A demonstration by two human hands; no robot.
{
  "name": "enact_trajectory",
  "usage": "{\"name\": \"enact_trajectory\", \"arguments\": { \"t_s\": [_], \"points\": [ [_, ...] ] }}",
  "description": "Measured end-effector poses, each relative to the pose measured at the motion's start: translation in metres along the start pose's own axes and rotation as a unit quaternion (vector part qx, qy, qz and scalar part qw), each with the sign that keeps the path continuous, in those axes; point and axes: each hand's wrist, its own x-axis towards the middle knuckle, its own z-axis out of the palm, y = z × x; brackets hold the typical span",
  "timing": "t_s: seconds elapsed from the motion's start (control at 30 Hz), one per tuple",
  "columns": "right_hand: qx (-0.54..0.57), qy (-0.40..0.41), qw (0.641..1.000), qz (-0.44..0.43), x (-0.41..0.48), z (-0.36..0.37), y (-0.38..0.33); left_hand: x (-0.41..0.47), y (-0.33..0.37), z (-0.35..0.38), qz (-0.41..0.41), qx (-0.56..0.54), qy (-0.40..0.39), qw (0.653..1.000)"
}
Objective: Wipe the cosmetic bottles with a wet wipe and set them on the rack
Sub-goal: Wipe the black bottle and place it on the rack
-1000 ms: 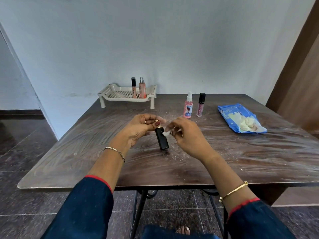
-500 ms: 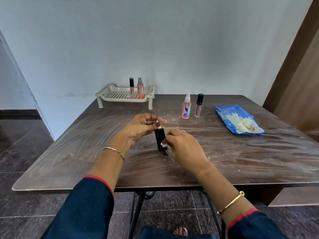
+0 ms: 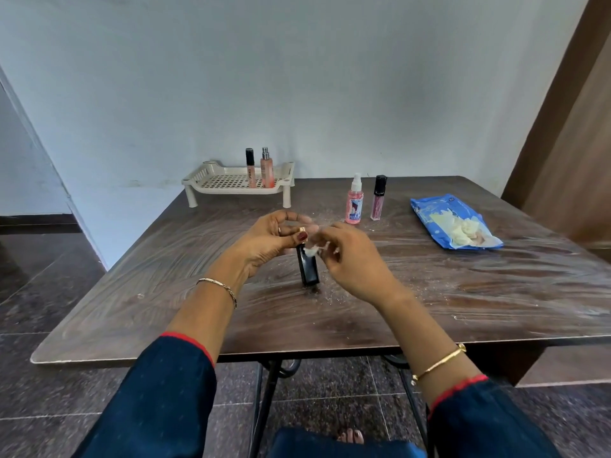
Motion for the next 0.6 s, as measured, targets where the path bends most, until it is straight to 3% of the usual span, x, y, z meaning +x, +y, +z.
{"name": "enact_trajectory", "arguments": {
  "t_s": [0.2,0.6],
  "points": [
    [-0.097,0.004,0.992,-0.083,-0.005,0.020,-0.003,-0.001,-0.001,-0.001,-0.002,-0.004,0.011,1.000],
    [-0.146,-0.049,0.983,-0.099,-0.028,0.026,0.006,0.000,-0.002,0.001,-0.024,0.011,0.001,1.000]
  ]
}}
